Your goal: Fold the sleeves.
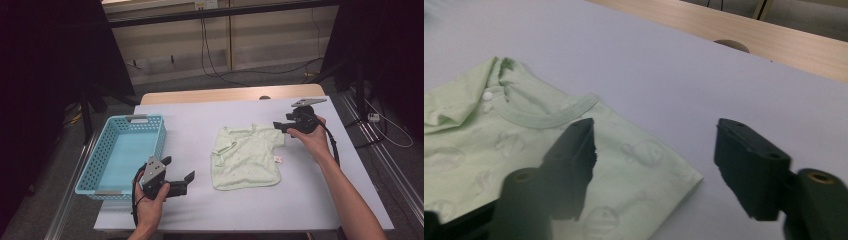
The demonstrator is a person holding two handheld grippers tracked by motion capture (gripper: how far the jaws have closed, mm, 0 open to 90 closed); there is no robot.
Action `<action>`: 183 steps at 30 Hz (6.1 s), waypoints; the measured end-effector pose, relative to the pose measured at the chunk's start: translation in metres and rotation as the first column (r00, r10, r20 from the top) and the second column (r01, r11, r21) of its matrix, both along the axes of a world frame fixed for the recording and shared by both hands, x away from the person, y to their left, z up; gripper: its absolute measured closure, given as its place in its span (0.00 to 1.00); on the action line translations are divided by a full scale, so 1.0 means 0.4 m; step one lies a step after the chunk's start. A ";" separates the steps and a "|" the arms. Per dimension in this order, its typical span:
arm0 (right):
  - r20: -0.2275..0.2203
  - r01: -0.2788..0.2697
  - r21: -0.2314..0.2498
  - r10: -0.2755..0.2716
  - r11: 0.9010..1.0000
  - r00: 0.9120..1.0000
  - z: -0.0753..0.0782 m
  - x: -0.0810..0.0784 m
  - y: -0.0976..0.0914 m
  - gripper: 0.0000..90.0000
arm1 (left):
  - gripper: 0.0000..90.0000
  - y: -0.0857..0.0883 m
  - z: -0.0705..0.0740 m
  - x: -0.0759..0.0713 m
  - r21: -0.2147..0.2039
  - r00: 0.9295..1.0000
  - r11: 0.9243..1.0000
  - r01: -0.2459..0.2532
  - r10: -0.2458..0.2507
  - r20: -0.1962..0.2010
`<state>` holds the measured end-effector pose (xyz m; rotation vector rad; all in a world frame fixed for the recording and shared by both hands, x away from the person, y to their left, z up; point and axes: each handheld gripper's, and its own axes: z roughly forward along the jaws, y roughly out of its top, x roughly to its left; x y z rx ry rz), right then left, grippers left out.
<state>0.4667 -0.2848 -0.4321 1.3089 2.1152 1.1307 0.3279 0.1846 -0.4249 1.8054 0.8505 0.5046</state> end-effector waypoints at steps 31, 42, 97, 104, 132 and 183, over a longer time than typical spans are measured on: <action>-0.115 0.055 -0.031 -0.058 0.998 0.992 -0.080 0.045 -0.024 0.98 | 0.05 -0.025 -0.014 0.009 0.054 0.998 0.996 0.066 -0.065 -0.021; -0.061 0.068 -0.009 -0.068 0.998 0.996 -0.065 0.033 -0.015 0.99 | 0.05 -0.022 -0.014 0.010 0.054 0.998 0.997 0.060 -0.058 -0.021; 0.011 -0.059 0.101 0.058 0.993 0.998 -0.014 -0.011 0.123 0.99 | 0.05 -0.019 -0.012 0.009 0.075 0.998 0.996 0.051 -0.049 -0.034; -0.010 -0.083 0.089 0.084 0.993 0.996 -0.024 -0.005 0.149 0.99 | 0.05 -0.019 -0.013 0.009 0.082 0.998 0.995 0.052 -0.049 -0.034; -0.070 -0.150 0.053 0.154 0.987 0.986 -0.071 0.002 0.220 0.97 | 0.05 -0.024 -0.015 0.010 0.088 0.997 0.994 0.065 -0.062 -0.039; -0.142 -0.233 -0.034 0.226 0.972 0.964 -0.065 -0.123 0.137 0.98 | 0.05 -0.033 -0.020 0.017 0.083 0.998 0.995 0.057 -0.054 -0.040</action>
